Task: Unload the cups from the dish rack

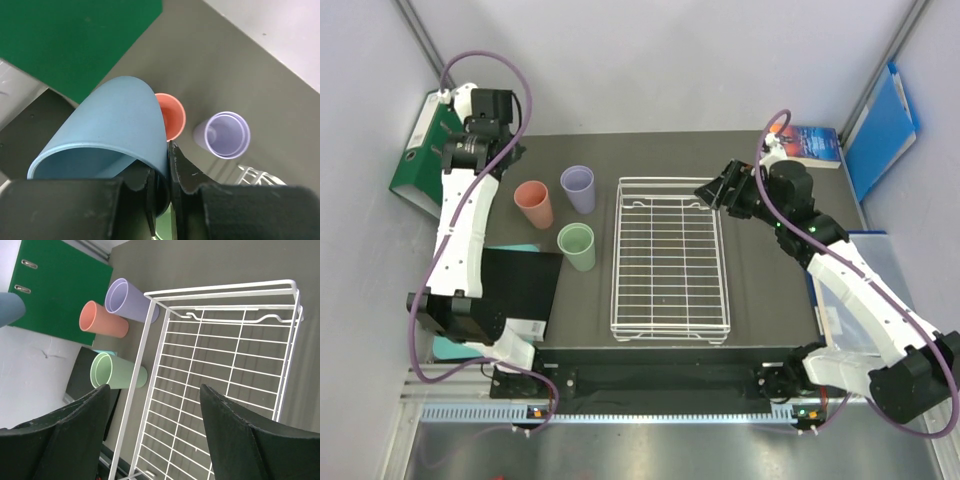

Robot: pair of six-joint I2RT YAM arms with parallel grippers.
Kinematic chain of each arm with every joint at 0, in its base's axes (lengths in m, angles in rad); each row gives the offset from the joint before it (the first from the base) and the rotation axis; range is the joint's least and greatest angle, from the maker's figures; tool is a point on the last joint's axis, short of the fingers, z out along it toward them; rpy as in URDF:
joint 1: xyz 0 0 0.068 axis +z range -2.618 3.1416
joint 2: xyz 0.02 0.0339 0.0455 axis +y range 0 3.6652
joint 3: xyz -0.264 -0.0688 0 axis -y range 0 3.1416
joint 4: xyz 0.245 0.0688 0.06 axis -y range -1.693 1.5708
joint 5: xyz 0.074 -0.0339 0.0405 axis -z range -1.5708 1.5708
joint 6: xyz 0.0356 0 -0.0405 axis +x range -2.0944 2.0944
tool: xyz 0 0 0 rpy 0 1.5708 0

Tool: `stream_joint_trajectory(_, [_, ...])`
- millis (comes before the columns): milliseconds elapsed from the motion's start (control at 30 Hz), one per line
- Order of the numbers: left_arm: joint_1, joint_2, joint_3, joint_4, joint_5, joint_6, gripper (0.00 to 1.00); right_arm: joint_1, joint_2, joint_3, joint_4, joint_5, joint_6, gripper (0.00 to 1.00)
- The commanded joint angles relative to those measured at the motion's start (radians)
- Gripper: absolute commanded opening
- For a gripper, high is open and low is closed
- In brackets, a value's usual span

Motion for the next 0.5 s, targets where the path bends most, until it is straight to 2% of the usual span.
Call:
stream_joint_trajectory(0, [0.077,0.012,0.008,-0.014,0.029,0.009,0.00,0.033,-0.002,0.057,0.005,0.035,-0.041,0.71])
stream_joint_trajectory(200, [0.219,0.058,-0.122,-0.001,0.245,-0.013,0.00,0.050,-0.002,0.058,-0.003,0.049,-0.054,0.71])
stream_joint_trajectory(467, [0.253,0.161,-0.152,-0.006,0.339,-0.014,0.00,0.063,-0.006,0.060,-0.015,0.086,-0.090,0.72])
